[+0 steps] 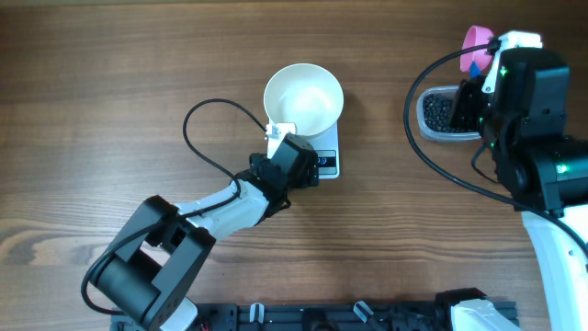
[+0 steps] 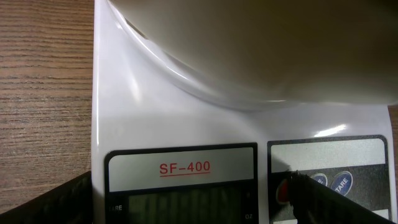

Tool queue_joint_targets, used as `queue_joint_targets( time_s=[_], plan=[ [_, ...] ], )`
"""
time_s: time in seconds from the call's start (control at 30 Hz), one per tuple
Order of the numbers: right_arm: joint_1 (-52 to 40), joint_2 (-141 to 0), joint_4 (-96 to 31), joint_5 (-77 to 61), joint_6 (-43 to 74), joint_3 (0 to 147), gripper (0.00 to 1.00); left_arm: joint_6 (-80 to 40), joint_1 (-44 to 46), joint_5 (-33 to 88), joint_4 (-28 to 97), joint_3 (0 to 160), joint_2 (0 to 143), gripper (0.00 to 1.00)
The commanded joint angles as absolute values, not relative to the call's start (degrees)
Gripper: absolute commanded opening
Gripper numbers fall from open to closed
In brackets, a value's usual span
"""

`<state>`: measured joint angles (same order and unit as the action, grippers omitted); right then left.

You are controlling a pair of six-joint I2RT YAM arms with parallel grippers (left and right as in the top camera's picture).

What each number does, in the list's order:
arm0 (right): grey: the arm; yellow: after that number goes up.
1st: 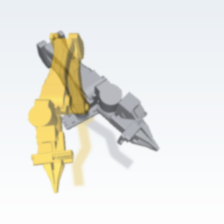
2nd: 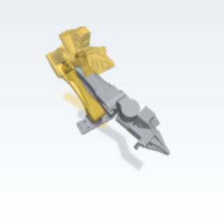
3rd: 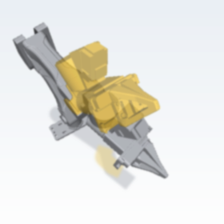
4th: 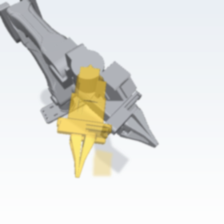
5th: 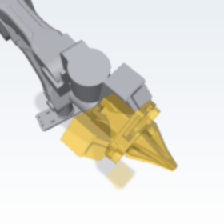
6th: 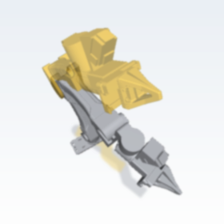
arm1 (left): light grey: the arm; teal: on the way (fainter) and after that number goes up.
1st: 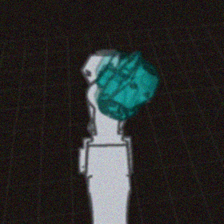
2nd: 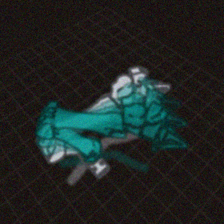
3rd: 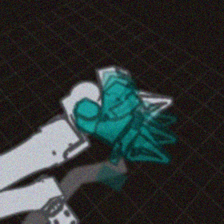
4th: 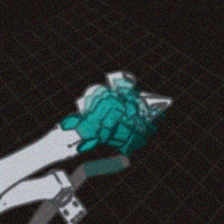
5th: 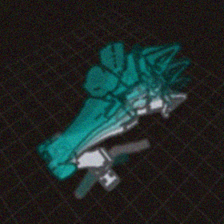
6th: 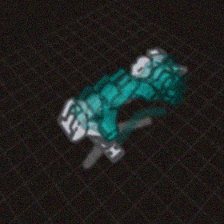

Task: Scoop item into bowl and weigh 150g on scale
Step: 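Retract the left gripper away from the scale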

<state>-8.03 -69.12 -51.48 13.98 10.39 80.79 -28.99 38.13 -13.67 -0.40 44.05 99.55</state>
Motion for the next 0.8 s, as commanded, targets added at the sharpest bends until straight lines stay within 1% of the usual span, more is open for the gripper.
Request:
queue_joint_targets(
  time_s=[0.0, 0.17, 0.3, 0.57, 0.77],
  plan=[
    [-7.79, -69.17, -51.46, 13.5, 10.48, 81.84, 0.04, -27.38, 38.11, -14.87, 1.08, 42.98, 103.44, 1.0],
    [-7.79, -69.17, -51.46, 13.47, 10.52, 81.84, 0.04, -27.33, 38.11, -14.87, 1.1, 42.98, 101.03, 1.0],
    [-7.79, -69.17, -51.46, 13.47, 10.52, 81.84, 0.04, -27.16, 38.11, -14.83, 1.85, 42.98, 95.15, 1.0],
    [-7.79, -69.17, -51.46, 13.47, 10.55, 81.84, 0.04, -27.18, 38.11, -14.28, 15.14, 42.98, 77.62, 1.0],
    [-7.79, -69.17, -51.51, 13.47, 10.52, 81.84, 0.04, -27.55, 37.12, -8.12, 20.91, 42.98, 65.54, 1.0]
  ],
)
